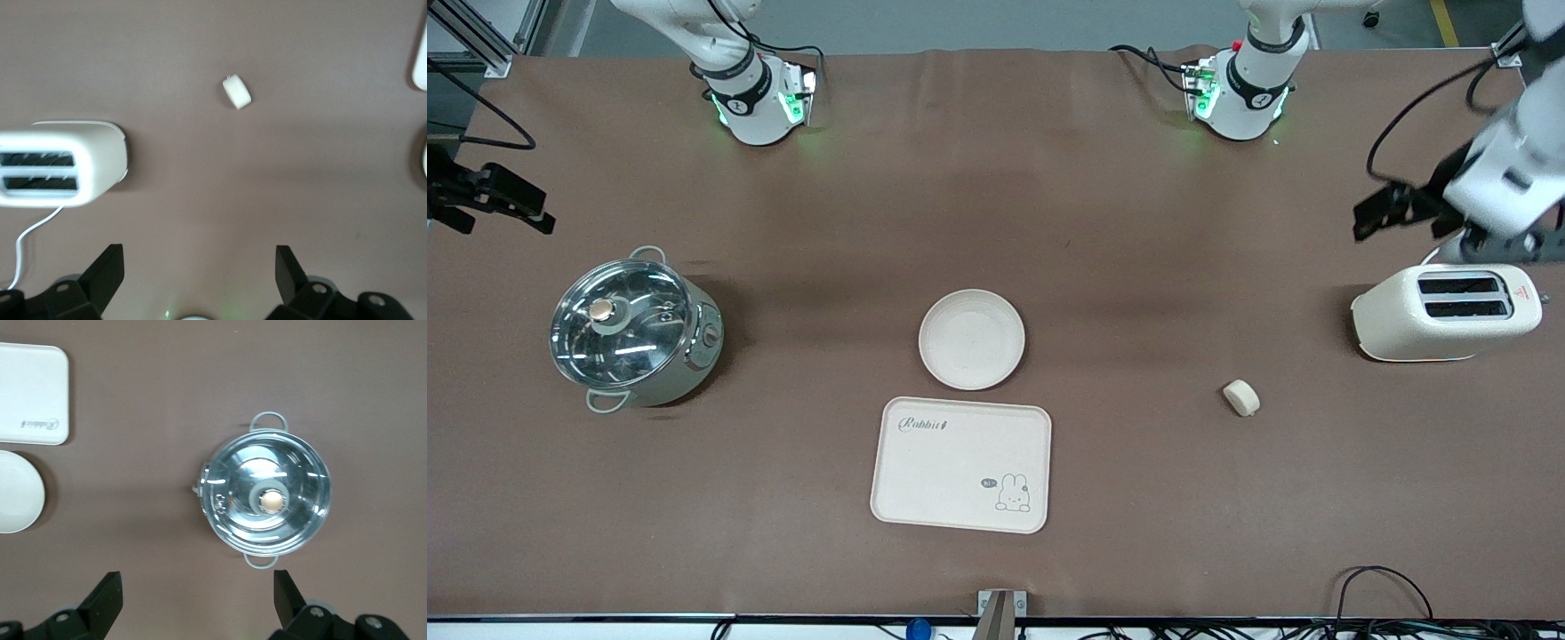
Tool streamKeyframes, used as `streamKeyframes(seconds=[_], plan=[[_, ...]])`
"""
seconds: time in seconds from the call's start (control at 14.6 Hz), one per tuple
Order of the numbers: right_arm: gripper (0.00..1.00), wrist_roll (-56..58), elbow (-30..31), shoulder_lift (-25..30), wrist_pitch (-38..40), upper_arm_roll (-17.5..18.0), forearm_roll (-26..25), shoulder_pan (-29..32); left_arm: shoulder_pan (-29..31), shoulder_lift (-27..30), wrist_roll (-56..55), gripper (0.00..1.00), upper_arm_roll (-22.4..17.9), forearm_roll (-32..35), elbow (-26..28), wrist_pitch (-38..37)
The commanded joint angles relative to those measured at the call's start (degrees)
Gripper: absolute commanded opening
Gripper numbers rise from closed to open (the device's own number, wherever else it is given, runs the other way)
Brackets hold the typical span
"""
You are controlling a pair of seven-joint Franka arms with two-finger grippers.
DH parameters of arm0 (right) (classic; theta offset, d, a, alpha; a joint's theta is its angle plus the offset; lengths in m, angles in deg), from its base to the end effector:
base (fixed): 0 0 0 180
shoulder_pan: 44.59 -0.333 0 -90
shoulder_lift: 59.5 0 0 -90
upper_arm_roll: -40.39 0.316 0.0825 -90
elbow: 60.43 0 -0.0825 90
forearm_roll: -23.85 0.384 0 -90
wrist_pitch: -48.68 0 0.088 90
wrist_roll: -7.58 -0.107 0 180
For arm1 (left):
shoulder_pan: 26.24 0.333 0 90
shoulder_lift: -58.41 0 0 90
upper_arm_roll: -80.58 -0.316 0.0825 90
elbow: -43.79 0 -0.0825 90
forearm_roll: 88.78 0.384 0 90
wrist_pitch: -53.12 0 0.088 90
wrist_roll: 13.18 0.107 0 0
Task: Place bun in plate and plate on tray
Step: 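Reach the left gripper to the bun while the right gripper reaches the plate, then grasp the bun with the left gripper while the right gripper grasps the plate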
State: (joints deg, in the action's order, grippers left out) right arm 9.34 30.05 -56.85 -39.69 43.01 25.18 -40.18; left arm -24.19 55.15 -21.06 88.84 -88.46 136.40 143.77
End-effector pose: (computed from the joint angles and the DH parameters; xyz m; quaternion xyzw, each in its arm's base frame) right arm 0.5373 -0.0136 0.6433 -0.9999 -0.0001 -0.0050 0.0104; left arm 0.5655 -0.0588 0.5724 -0.9989 -0.0143 0.0451 0.0043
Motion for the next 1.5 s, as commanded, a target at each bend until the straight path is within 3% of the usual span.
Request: streamKeyframes(seconds=[0.0,0.34,0.55,0.68,0.82,1.03,1.23,1.3,1.37,1.44], plan=[[1.00,0.35,0.66,-0.62,-2.24,0.19,3.75,-1.33,0.06,-6.39,-5.37,1.00,0.00,0.29,-0.68,4.34],[1.00,0.18,0.92,-5.27,-3.30,0.28,4.90,-2.29,-0.02,-15.09,-13.09,1.00,0.44,1.52,5.21,19.98],[1.00,0.09,5.65,-9.93,-6.80,0.19,12.44,-2.92,-1.86,-21.15,-23.83,1.00,0.71,1.78,5.21,25.26],[1.00,0.17,12.58,-10.82,-12.49,0.19,20.16,-2.91,-2.48,-24.67,-27.26,1.00,0.71,1.79,5.21,28.42],[1.00,0.18,17.52,-12.75,-19.17,0.28,24.05,-5.18,-2.66,-28.10,-29.29,1.00,0.62,1.87,5.21,31.68],[1.00,0.09,20.52,-18.36,-27.71,0.28,27.74,-11.68,-2.22,-32.41,-30.00,1.00,0.36,2.40,5.21,37.48],[1.00,0.09,22.63,-25.30,-39.90,0.28,35.21,-18.80,-2.05,-35.05,-32.19,1.00,0.27,3.02,5.12,41.26],[1.00,0.09,22.55,-27.24,-43.34,0.28,36.62,-21.43,-2.22,-35.93,-33.07,0.98,0.27,3.02,5.12,41.97],[1.00,0.09,22.55,-29.35,-46.42,0.28,39.16,-23.37,-2.31,-36.11,-33.25,0.89,0.27,3.02,5.12,42.06],[1.00,0.09,22.46,-31.28,-49.15,0.28,41.79,-25.57,-2.40,-36.29,-33.26,0.70,0.27,3.02,5.21,42.06]])
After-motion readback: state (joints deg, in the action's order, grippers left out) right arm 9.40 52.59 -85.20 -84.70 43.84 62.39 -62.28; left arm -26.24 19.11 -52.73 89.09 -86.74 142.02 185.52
